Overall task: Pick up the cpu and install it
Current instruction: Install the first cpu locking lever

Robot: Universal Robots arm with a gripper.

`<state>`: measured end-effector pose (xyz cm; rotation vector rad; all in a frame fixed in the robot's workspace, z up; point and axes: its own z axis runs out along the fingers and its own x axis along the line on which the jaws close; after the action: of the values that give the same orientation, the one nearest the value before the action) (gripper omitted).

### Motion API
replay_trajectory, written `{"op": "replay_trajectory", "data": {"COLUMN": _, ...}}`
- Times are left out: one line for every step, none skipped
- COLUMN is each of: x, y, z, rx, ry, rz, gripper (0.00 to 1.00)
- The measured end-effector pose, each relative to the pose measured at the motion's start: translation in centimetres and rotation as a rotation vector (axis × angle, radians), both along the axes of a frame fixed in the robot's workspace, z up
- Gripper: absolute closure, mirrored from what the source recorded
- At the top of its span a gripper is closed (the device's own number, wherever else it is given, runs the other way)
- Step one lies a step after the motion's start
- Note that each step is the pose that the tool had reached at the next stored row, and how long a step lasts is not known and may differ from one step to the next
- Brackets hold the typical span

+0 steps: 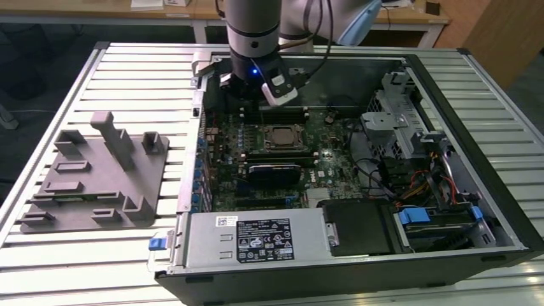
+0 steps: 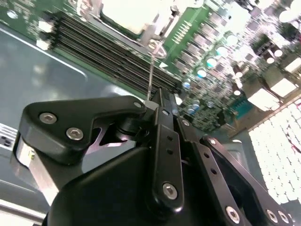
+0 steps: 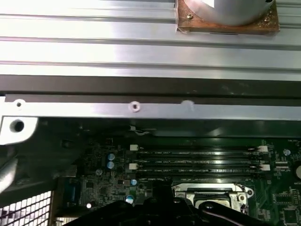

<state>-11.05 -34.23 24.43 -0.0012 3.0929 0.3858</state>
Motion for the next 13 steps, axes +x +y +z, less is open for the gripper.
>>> {"op": "replay_trajectory", "data": {"x": 0.3, "y": 0.00, "z": 0.00, "rx": 0.0000, "ry": 0.0001, "rz": 0.000, "gripper": 0.89}}
{"op": "replay_trajectory", "data": {"x": 0.6, "y": 0.00, "z": 0.00, "rx": -0.0001, "ry": 0.0001, "rz": 0.000, "gripper": 0.89}}
{"op": "replay_trajectory", "data": {"x": 0.9, "y": 0.00, "z": 0.00, "rx": 0.0000, "ry": 0.0001, "rz": 0.000, "gripper": 0.89}}
{"op": "replay_trajectory", "data": {"x": 1.2, "y": 0.00, "z": -0.01, "rx": 0.0000, "ry": 0.0001, "rz": 0.000, "gripper": 0.89}}
{"op": "replay_trajectory", "data": {"x": 1.5, "y": 0.00, "z": -0.01, "rx": 0.0000, "ry": 0.0000, "rz": 0.000, "gripper": 0.89}}
{"op": "replay_trajectory", "data": {"x": 1.7, "y": 0.00, "z": -0.01, "rx": 0.0000, "ry": 0.0001, "rz": 0.000, "gripper": 0.89}}
{"op": "replay_trajectory", "data": {"x": 2.0, "y": 0.00, "z": -0.01, "rx": 0.0000, "ry": 0.0000, "rz": 0.000, "gripper": 0.89}}
{"op": "replay_trajectory", "data": {"x": 2.3, "y": 0.00, "z": -0.01, "rx": 0.0000, "ry": 0.0000, "rz": 0.000, "gripper": 0.89}}
{"op": "replay_trajectory", "data": {"x": 2.6, "y": 0.00, "z": -0.01, "rx": 0.0000, "ry": 0.0001, "rz": 0.000, "gripper": 0.89}}
{"op": "replay_trajectory", "data": {"x": 2.7, "y": 0.00, "z": -0.01, "rx": -0.0001, "ry": 0.0002, "rz": 0.000, "gripper": 0.89}}
{"op": "replay_trajectory", "data": {"x": 2.7, "y": -0.01, "z": -0.01, "rx": -0.0001, "ry": 0.0001, "rz": 0.000, "gripper": 0.89}}
{"op": "replay_trajectory", "data": {"x": 2.7, "y": -0.01, "z": -0.01, "rx": 0.0000, "ry": 0.0000, "rz": 0.000, "gripper": 0.89}}
{"op": "replay_trajectory", "data": {"x": 2.7, "y": 0.00, "z": -0.02, "rx": 0.0000, "ry": -0.0009, "rz": -0.001, "gripper": 0.89}}
